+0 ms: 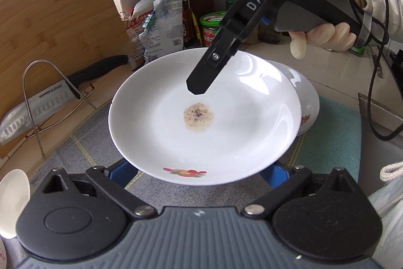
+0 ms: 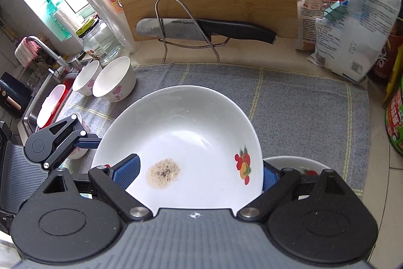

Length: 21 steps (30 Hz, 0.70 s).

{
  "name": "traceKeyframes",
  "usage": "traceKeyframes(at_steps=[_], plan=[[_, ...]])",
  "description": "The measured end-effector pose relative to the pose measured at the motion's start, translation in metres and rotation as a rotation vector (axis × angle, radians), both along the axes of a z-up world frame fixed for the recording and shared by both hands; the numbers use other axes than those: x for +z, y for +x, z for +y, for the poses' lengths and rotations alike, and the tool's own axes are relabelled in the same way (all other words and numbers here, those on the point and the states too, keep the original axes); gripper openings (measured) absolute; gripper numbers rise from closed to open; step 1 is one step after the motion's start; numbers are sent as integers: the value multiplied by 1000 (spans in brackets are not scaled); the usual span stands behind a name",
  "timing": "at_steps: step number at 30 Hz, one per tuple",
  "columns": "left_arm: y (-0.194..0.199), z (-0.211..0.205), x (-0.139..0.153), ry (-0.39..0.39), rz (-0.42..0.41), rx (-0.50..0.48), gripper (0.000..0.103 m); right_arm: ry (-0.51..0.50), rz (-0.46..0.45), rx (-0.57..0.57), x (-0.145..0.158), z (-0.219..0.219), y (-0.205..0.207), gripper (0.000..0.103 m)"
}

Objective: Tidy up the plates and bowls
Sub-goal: 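Lift the stained plate with both grippers and carry it to the plate stack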

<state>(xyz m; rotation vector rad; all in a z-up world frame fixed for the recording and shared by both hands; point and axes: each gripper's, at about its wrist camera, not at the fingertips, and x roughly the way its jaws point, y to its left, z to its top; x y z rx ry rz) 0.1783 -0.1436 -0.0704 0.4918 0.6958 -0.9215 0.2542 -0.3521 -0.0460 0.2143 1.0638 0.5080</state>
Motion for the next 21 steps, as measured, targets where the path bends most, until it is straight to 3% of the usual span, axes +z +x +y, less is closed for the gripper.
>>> traceKeyframes(at_steps=[21], plan=[[0, -44, -6, 10, 37, -175, 101, -10, 36, -159, -10, -65, -55, 97]])
